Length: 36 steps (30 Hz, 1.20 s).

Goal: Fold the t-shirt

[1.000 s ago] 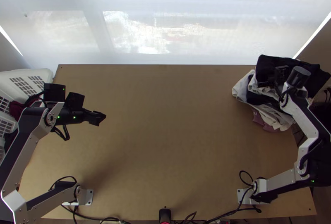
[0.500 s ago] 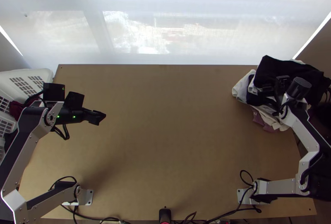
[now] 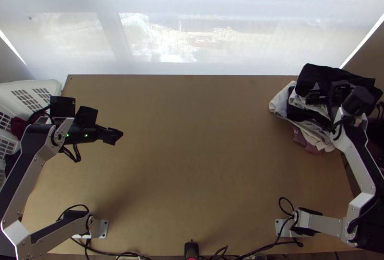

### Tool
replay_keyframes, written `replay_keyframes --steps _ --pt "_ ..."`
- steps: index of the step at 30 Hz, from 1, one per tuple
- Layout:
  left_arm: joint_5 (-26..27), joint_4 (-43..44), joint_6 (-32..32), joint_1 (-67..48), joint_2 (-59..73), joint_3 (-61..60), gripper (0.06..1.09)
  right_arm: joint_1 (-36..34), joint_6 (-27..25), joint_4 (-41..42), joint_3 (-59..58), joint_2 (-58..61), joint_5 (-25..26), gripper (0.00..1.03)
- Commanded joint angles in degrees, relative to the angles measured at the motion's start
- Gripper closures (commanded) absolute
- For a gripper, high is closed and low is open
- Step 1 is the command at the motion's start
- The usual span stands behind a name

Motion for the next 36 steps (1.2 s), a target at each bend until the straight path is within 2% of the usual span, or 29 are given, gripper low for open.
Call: replay_keyframes --steps 1,7,11,16,27,36 --pt "-0.04 -0.08 -0.06 -0.11 0.04 0.1 0.11 1.56 1.86 -1.49 9.16 1.78 0.16 0.05" --pt "-0.04 -0.52 -0.41 -0.37 -0.23 0.1 0.11 1.3 1.95 -1.75 22.26 16.81 0.78 0.05" --pt "-0.12 -1.4 -0.5 -0.28 -1.19 -0.25 0.11 -0.37 2.47 -1.23 24.63 25.08 1.83 0.05" --pt "-0.21 -2.72 0.12 1.13 -2.07 -0.69 0.11 -1.6 4.41 0.0 18.39 28.77 1.92 0.05" --pt "-0.3 -3.24 0.03 0.77 -1.54 -0.07 0.11 -4.5 6.96 7.3 0.99 28.86 1.92 0.05" --pt "-0.91 -4.3 0.03 0.25 -0.93 1.77 0.11 -6.0 7.22 9.67 -3.84 30.96 1.92 0.05"
